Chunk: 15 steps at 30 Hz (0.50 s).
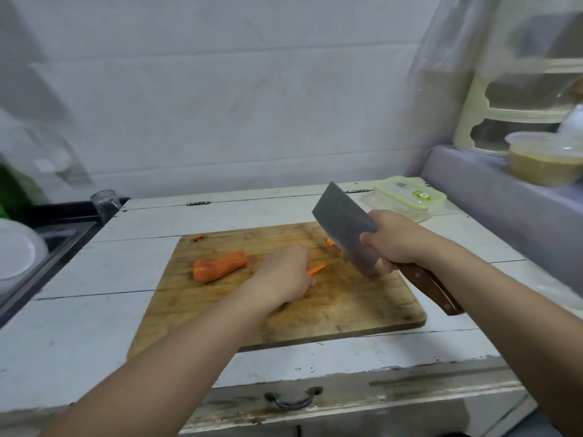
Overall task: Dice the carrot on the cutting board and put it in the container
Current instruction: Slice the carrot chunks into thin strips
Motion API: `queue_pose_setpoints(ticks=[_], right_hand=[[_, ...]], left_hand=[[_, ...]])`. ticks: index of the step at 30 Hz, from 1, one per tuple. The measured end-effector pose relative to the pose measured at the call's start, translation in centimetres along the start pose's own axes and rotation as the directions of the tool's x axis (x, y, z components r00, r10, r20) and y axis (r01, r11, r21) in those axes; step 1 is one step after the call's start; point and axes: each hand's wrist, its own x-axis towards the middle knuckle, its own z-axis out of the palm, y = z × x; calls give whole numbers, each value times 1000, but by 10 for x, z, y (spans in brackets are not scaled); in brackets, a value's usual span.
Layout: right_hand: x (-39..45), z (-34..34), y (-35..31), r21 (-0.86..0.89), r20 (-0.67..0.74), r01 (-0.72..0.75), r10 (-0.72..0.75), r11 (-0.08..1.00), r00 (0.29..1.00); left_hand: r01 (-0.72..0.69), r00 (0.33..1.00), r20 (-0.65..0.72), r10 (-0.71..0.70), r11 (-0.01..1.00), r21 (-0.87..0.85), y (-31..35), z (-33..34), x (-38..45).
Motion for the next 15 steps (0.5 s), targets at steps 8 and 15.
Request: queue_pose_setpoints(ticks=[8, 15], right_hand=[[-6, -1, 2, -3, 12, -8, 8, 1000, 1000], [-7, -2, 5, -7, 0, -19, 19, 1000, 1000]], left_hand=[[50, 999, 10, -49, 988, -145, -9, -7, -4], [64, 971, -234, -45, 995, 76, -28, -19, 11]])
